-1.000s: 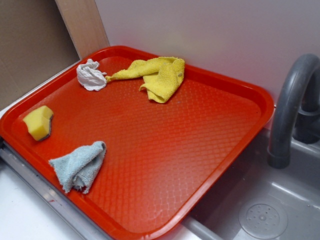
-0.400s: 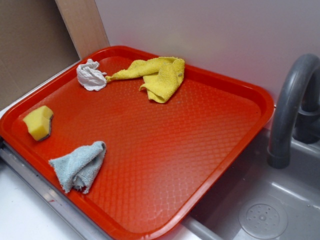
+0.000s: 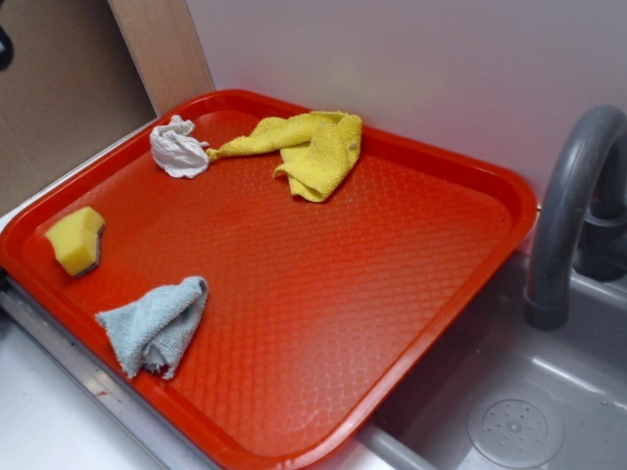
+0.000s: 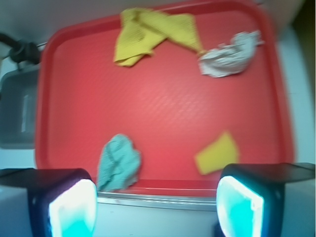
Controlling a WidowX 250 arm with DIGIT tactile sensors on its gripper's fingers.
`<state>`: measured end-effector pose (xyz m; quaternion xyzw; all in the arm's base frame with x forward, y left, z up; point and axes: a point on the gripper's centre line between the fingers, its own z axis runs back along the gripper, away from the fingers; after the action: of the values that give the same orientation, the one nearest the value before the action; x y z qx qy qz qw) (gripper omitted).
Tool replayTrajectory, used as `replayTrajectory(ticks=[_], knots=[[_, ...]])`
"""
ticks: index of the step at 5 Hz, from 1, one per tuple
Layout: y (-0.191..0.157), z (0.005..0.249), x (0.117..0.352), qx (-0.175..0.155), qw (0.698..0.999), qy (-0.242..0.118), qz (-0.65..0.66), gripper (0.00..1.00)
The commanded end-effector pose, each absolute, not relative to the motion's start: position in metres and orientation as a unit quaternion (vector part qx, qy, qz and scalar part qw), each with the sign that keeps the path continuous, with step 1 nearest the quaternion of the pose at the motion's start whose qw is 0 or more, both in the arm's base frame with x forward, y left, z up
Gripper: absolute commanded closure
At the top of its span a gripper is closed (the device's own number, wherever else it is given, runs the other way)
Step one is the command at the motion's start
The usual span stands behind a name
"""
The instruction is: Grab the blue cloth.
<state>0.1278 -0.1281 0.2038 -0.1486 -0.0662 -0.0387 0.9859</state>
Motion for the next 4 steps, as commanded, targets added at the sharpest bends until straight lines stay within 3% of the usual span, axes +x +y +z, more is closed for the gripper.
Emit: replayTrajectory(ticks=[1,3,4], knots=[[-0.196,0.163,0.114,-0.213,0.976,0.008,-0.035,0.0],[-0.214,0.108,0.116,-0.12,0.989,0.065,-0.056,0.0],[-0.224,0.081,0.121,-0.101,0.988,0.091,-0.078,0.0]])
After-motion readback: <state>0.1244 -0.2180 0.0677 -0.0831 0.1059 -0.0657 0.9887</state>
